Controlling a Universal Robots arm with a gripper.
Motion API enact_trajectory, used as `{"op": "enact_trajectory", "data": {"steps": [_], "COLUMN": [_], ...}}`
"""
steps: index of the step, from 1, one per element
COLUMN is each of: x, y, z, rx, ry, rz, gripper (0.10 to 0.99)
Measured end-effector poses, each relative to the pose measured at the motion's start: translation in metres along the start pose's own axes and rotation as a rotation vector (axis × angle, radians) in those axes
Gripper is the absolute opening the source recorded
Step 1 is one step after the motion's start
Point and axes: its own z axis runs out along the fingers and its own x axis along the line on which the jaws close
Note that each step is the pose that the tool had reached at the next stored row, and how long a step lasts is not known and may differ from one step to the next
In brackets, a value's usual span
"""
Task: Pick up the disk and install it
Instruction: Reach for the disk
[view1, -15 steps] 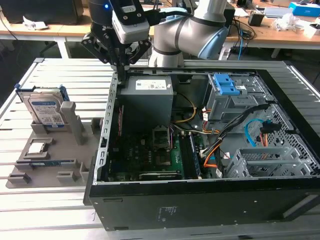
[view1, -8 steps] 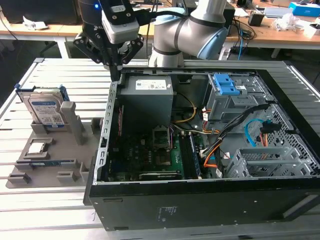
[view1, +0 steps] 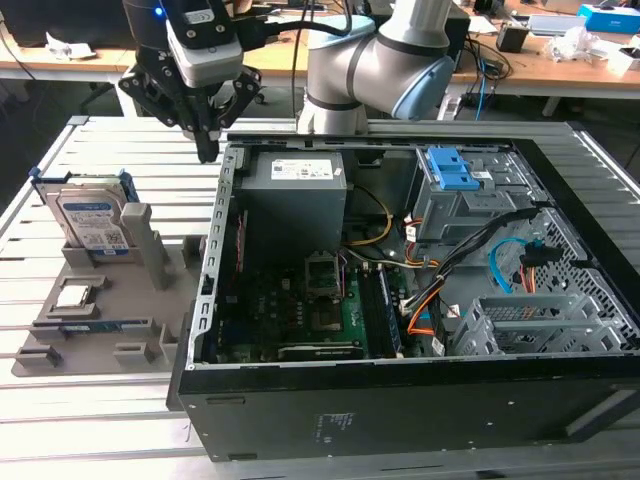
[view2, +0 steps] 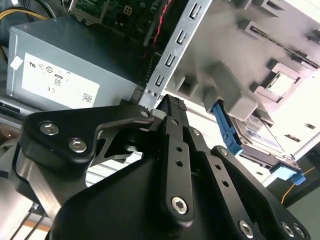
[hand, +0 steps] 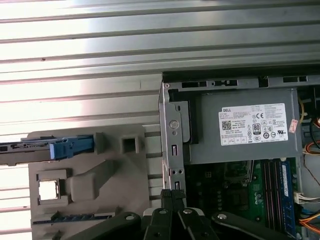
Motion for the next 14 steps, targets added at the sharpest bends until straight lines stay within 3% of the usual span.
{"op": "enact_trajectory", "data": {"steps": [7, 14], "x": [0.0130, 0.0315], "y": [-0.0009, -0.0023], "z": [-0.0004, -0.0008], "rx": [0.000, 0.000], "ry": [0.0000, 0.0000], "rz": [0.000, 0.000], "gripper": [0.106, 0.106]}}
